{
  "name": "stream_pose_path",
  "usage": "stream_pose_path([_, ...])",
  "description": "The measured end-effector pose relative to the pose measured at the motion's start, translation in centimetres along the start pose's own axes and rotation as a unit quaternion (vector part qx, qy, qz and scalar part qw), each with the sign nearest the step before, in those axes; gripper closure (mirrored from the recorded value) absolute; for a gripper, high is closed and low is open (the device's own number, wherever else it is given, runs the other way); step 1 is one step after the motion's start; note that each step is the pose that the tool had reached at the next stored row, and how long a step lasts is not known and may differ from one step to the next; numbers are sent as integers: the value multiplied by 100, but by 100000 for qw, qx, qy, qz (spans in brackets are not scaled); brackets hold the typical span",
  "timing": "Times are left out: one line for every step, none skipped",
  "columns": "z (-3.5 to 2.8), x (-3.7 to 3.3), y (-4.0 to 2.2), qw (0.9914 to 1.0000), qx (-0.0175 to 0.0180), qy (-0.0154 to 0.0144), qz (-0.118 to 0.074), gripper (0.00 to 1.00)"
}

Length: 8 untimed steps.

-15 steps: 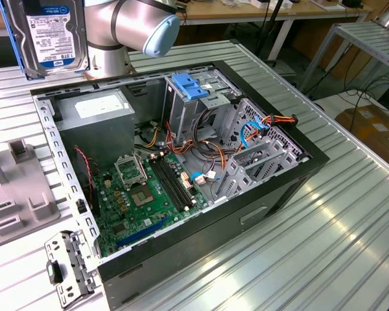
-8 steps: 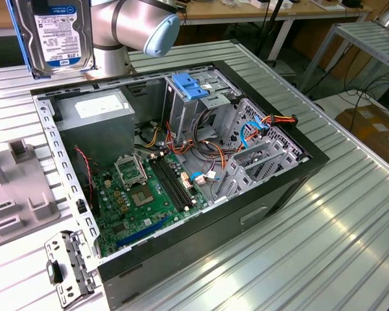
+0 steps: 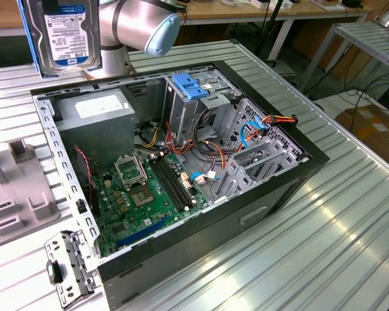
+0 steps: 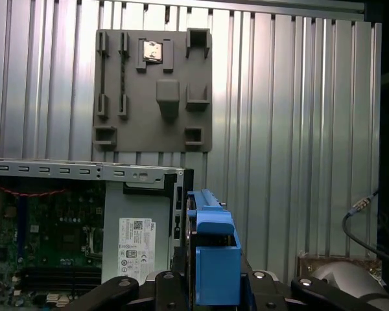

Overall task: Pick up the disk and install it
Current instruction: 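Pick up the disk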

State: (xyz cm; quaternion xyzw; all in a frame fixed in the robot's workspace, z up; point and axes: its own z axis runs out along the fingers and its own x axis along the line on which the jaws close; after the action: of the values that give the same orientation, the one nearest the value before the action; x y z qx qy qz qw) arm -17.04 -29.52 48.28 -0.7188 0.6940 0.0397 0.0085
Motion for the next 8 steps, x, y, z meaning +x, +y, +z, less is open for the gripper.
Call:
stream_pose_path([-1,0,-17,100000,-1,-2,4,63])
stream_pose_path([-1,1,-31,100000,-3,-6,-1,63])
stream_pose_path([-1,1,-46,100000,-6,-10,4,63])
stream_pose_path([-2,2,-76,100000,-5,-8,4,63])
stream_pose_path([-3,3,-94,100000,-9,-3,2,63])
stream_pose_path([-3,4,-103,100000,-13,-1,2,63])
stream_pose_path([-4,10,-112,100000,-13,-3,6,63])
stream_pose_path([-4,16,-117,100000,-9,-7,6,63])
